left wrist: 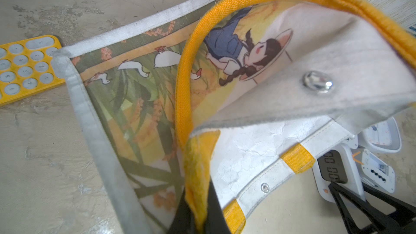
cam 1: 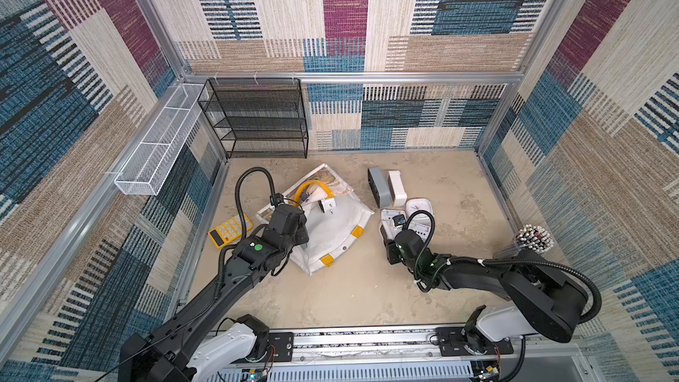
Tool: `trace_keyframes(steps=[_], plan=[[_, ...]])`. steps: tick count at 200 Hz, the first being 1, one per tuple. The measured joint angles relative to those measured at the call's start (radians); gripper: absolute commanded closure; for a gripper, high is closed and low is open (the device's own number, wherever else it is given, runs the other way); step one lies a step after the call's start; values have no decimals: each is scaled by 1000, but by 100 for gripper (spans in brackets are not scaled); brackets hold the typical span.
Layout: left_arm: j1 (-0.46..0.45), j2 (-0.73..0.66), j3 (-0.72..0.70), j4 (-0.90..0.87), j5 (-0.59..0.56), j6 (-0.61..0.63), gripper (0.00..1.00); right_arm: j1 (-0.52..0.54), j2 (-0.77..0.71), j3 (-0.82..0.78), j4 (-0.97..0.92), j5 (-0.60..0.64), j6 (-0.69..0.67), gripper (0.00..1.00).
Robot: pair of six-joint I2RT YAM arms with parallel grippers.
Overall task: Take the alarm clock out of the canvas bag
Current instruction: Place the alarm at the center of the board.
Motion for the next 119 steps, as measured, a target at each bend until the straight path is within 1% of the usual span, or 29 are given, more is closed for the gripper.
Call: trace_keyframes(steps=[15, 47, 81, 90, 109, 119], plan=[[0, 0, 0, 0, 0, 0, 100, 0, 2, 2, -3, 0, 0, 38], [0, 0, 0, 0, 0, 0, 100, -1, -4, 7, -12, 1, 0, 27], [0, 0, -2, 0, 0, -1, 100, -1, -41, 9, -16, 18, 0, 19], [0, 0, -3, 0, 0, -1, 100, -1, -54, 8, -16, 23, 0, 16], [0, -1, -3, 0, 0, -1, 100, -1, -81, 5, -17, 27, 1, 3], [0, -3, -5, 1, 0, -1, 100, -1, -96, 0, -16, 29, 5, 0]])
